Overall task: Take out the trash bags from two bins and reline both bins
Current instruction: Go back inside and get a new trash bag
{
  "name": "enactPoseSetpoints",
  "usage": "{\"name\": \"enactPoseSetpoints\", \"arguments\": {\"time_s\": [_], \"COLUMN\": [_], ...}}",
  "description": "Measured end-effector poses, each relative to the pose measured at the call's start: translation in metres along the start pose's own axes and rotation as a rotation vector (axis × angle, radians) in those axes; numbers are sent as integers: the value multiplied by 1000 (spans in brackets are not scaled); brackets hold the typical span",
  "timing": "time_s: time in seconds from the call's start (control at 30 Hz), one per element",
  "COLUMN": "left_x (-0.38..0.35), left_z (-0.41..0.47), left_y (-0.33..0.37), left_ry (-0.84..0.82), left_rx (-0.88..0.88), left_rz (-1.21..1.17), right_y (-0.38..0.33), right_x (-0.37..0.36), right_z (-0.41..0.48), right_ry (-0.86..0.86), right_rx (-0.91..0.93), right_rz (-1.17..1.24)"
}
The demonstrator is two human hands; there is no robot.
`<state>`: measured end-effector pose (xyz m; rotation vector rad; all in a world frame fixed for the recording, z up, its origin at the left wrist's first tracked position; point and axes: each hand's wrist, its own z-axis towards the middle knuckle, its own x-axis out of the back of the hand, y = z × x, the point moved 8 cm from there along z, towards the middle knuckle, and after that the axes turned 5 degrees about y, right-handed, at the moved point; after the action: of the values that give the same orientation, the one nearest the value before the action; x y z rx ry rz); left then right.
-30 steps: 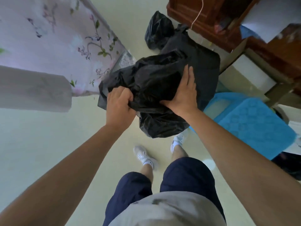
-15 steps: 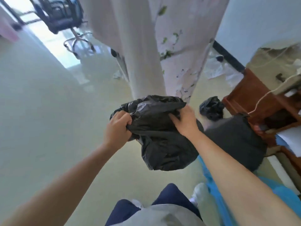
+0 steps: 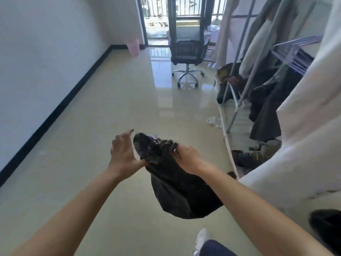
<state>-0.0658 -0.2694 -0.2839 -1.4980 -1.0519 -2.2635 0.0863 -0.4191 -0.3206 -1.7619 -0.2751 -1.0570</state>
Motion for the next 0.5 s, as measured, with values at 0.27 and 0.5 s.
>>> {"name": "enactPoseSetpoints", "arguments": {"time_s": [0.27, 0.5], "left_x": [-50, -19], "left_z": [162, 318], "left_y": [-28, -77], "left_ry": [-138, 82], "left_rx": [83, 347], "left_rz": [-162, -237], "right_y": [20, 62], "right_x": [3, 41], "right_z": [192, 349], "right_ry": [-195, -482], "right_rx": [87, -32], "right_rz": [-60, -230]}}
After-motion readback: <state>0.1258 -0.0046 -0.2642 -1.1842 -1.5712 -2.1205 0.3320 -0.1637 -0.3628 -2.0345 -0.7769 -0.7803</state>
